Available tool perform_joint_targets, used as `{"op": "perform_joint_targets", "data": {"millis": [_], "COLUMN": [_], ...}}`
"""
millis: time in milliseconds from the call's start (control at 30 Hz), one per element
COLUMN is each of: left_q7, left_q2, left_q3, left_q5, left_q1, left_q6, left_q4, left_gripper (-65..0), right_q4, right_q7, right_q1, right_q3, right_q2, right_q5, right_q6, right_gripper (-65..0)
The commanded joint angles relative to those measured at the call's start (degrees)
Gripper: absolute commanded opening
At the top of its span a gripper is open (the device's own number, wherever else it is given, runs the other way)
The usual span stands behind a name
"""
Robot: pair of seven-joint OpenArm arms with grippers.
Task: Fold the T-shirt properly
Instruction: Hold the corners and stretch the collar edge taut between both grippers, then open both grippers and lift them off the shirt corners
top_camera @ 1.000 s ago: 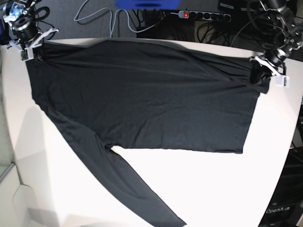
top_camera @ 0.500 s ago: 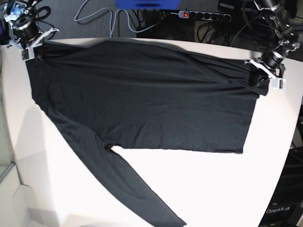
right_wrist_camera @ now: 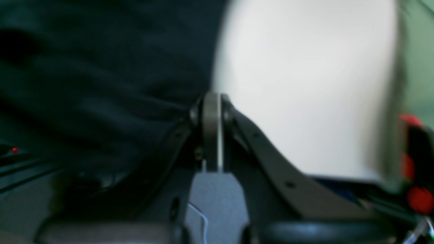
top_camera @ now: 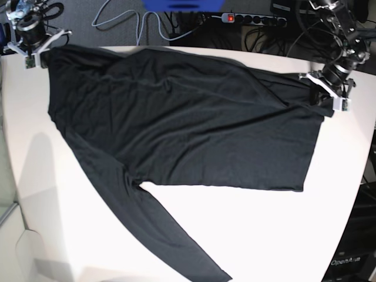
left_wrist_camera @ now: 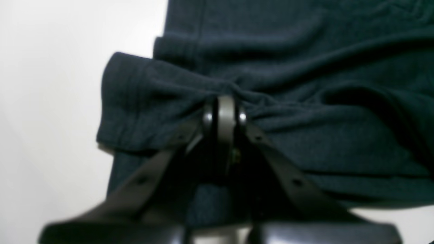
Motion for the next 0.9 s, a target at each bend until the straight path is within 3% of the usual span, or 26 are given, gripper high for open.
{"op": "perform_joint_targets", "data": {"millis": [0, 633, 867], "left_q7": [10.3, 10.6, 10.3], "left_q2": [0.1, 0.1, 2.4], "left_q3": [-0.4, -2.3, -4.3], "left_q5": [8.4, 8.6, 8.4], "left_q1": [1.9, 0.5, 1.1], "left_q6": [1.9, 1.9, 1.9], "left_q4": [-1.5, -1.4, 7.3], "left_gripper": [-62.4, -62.4, -62.1], "right_q4": [1.4, 5.3, 5.1], "right_q7": [1.4, 1.3, 1.2], "right_q1": [-0.1, -0.1, -0.4], "right_q3": [0.1, 0.1, 0.1], "right_q2": [0.7, 0.7, 0.7], "right_q5": [0.9, 0.9, 0.9], "right_q6": [-0.4, -0.4, -0.4], "right_gripper": [-65.0, -65.0, -65.0]}}
